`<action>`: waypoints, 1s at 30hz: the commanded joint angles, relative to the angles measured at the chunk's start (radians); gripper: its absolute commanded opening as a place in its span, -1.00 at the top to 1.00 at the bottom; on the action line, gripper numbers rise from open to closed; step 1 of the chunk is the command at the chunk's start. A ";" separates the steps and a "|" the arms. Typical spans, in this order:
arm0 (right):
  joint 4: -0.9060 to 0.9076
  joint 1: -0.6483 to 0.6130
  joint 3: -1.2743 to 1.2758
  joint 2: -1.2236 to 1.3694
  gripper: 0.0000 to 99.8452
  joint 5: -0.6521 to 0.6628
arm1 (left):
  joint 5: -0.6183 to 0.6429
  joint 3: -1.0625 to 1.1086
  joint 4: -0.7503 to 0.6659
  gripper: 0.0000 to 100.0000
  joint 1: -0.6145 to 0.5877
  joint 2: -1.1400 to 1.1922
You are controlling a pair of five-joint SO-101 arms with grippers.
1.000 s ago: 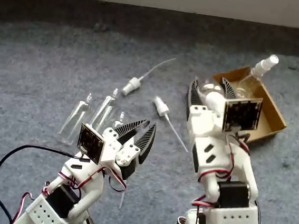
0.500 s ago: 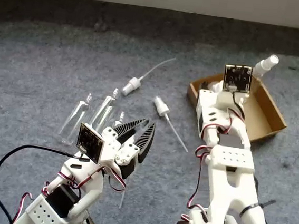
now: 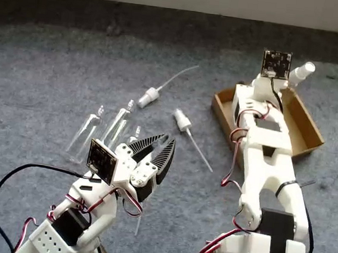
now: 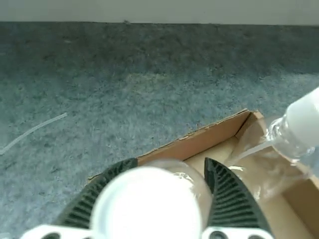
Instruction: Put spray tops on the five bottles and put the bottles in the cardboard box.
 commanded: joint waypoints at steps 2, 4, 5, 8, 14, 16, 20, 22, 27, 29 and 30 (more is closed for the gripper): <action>0.044 0.010 -0.136 0.021 0.77 0.005 | -0.008 0.021 -0.018 0.95 -0.012 -0.005; 0.044 0.007 -0.148 0.039 0.77 0.005 | -0.008 0.021 -0.018 0.95 -0.012 -0.005; 0.044 0.005 -0.150 0.048 0.77 0.005 | -0.008 0.021 -0.018 0.95 -0.012 -0.005; 0.044 0.005 -0.151 0.081 0.77 0.005 | -0.008 0.021 -0.018 0.95 -0.012 -0.005; 0.039 0.007 -0.153 0.139 0.77 0.005 | -0.008 0.021 -0.018 0.95 -0.012 -0.005; 0.039 0.005 -0.153 0.145 0.77 0.005 | -0.008 0.021 -0.018 0.95 -0.012 -0.005; 0.044 0.005 -0.148 0.145 0.77 0.005 | -0.008 0.021 -0.018 0.95 -0.012 -0.005; 0.044 0.005 -0.147 0.145 0.76 0.011 | -0.008 0.021 -0.018 0.95 -0.012 -0.005; 0.045 0.005 -0.147 0.143 0.58 0.011 | -0.008 0.021 -0.018 0.95 -0.012 -0.005; 0.045 0.005 -0.145 0.143 0.49 0.006 | -0.008 0.021 -0.018 0.95 -0.012 -0.005; 0.045 0.005 -0.145 0.143 0.46 0.008 | -0.008 0.021 -0.018 0.95 -0.012 -0.005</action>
